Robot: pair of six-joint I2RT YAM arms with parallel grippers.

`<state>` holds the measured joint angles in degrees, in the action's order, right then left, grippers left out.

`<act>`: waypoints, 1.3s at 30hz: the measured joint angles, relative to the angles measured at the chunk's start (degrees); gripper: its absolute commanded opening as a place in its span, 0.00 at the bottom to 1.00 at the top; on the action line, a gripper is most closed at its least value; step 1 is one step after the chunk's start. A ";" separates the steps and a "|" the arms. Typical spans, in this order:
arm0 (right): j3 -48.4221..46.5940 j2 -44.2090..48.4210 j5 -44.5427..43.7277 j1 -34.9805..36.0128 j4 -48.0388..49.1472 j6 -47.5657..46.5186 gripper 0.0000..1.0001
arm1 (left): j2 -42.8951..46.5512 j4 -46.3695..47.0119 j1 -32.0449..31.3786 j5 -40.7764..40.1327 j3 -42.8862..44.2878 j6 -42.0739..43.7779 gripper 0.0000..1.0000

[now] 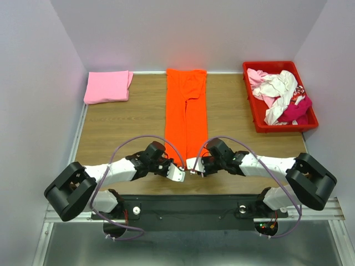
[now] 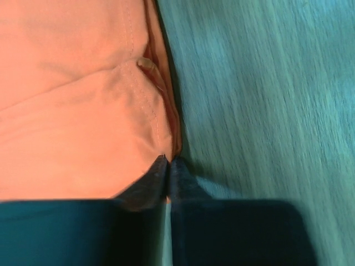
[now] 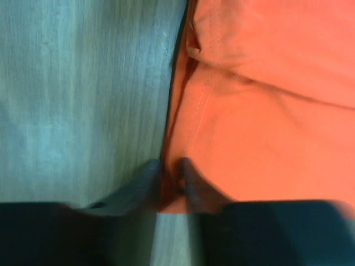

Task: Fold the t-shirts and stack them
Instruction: Fold the tshirt

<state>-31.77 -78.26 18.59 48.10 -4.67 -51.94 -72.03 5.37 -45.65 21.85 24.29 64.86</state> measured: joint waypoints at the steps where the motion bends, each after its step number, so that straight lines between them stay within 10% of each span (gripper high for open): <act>1: 0.00 -0.13 -0.09 0.00 0.24 -0.22 0.09 | -0.35 -0.17 0.04 0.22 0.28 -0.09 0.00; 39: -10.08 15.91 -5.77 3.43 -21.90 5.68 0.00 | 13.33 -24.76 -0.72 9.33 15.15 -11.85 0.00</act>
<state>-41.85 -62.35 12.82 51.53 -26.57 -46.26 -58.70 -19.40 -46.37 31.18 39.44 53.01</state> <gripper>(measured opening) 0.021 0.033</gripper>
